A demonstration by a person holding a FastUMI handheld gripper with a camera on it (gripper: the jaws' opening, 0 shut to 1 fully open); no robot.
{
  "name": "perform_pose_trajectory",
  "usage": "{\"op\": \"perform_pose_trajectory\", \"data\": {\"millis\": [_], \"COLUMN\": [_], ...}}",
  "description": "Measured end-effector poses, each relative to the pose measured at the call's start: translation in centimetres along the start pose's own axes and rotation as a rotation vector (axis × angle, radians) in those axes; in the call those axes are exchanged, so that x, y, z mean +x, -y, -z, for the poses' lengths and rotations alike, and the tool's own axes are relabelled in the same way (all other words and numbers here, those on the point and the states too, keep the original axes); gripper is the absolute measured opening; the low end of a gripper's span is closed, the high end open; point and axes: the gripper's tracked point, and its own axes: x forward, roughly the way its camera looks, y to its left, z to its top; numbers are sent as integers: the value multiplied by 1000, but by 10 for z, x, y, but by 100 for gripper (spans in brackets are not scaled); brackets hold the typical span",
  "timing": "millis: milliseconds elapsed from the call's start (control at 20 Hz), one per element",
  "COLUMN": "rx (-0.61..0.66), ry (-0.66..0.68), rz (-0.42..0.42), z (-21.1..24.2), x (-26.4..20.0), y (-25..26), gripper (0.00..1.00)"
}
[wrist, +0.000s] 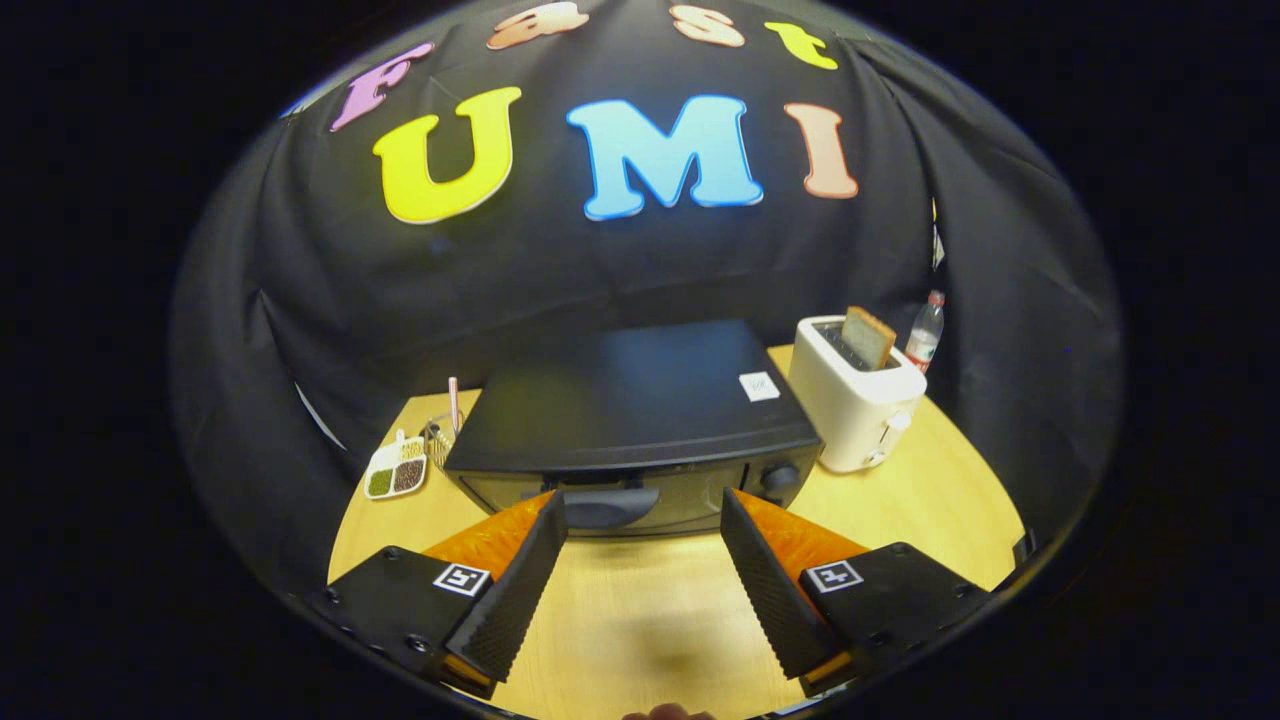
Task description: Open the toaster oven, put the food inside, and close the toaster oven door.
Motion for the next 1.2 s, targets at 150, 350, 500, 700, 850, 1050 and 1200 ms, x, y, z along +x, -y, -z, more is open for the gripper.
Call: {"op": "perform_pose_trajectory", "data": {"millis": [150,350,500,700,850,1050,1200], "rx": [-81,-134,-130,-135,-155,-195,-201], "ry": [140,366,510,597,577,499,458], "rz": [30,84,109,132,103,13,-69], "z": [-45,-113,-146,-154,-133,-102,-88], "x": [-36,-99,-137,-174,-176,-157,-140], "y": [27,61,92,130,151,169,171], "gripper": [99,99,98,98,98,98,98]}}
